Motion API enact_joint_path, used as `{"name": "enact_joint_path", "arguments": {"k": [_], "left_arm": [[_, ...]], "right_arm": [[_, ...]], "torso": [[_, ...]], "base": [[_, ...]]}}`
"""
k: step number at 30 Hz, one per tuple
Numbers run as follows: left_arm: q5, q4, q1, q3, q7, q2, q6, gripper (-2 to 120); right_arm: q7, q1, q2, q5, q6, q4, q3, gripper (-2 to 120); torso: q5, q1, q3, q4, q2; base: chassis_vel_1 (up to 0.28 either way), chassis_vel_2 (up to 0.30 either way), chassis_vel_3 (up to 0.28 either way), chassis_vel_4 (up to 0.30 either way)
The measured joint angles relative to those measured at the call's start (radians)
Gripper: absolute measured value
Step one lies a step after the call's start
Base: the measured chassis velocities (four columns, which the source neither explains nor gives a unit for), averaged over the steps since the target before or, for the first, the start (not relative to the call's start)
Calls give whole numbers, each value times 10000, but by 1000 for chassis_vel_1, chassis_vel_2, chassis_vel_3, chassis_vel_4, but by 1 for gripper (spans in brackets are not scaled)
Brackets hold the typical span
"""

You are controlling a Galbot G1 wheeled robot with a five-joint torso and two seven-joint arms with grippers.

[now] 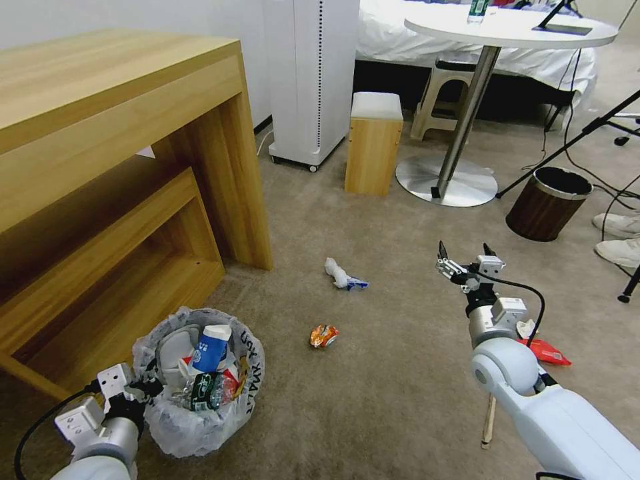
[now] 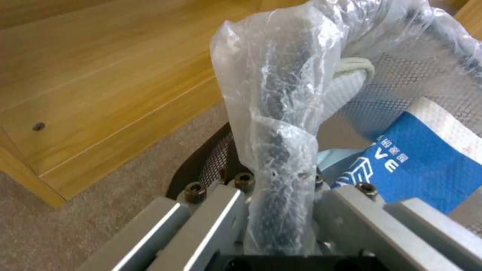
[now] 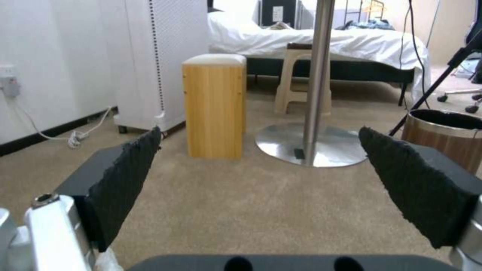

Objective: Pick up the trash bin and place the garbage on the floor into it.

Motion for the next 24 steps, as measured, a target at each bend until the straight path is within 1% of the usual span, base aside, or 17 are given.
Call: {"name": "enact_joint_path", "arguments": {"k": [6, 15, 18, 20, 22, 23, 24], "left_arm": [[23, -16, 13, -1, 2, -19, -12, 1], [97, -30, 32, 37, 9, -88, -35, 1], [125, -30, 34, 56, 20, -129, -56, 1], [134, -29, 35, 60, 21, -137, -59, 1], [176, -16, 43, 80, 28, -178, -82, 1], [176, -16, 43, 80, 28, -178, -82, 1], [183, -5, 41, 85, 29, -183, -87, 1]], "right_arm": [[1, 7, -2, -8, -12, -1, -10, 100], [42, 41, -53, 140, -36, -19, -88, 100], [117, 202, -54, 906, -285, -21, -341, 100], [125, 244, -54, 1075, -348, -21, -408, 100], [79, 513, -41, 2294, -1086, -23, -770, 100], [79, 513, -41, 2294, -1086, -23, -770, 100], [-43, 585, -26, 2694, -1280, -28, -862, 100]], "torso": [[0, 0, 0, 0, 1], [-1, 0, 2, 0, 0], [0, 0, 2, 0, 0], [0, 0, 2, -1, 0], [-2, 0, 0, -1, 0], [-2, 0, 0, -1, 0], [0, 0, 0, 0, 0]], "base": [[0, 0, 0, 0], [-65, 76, 68, -65], [-39, 24, 22, -35], [0, 0, 0, 0], [0, 0, 0, 0], [0, 0, 0, 0], [0, 0, 0, 0]]}}
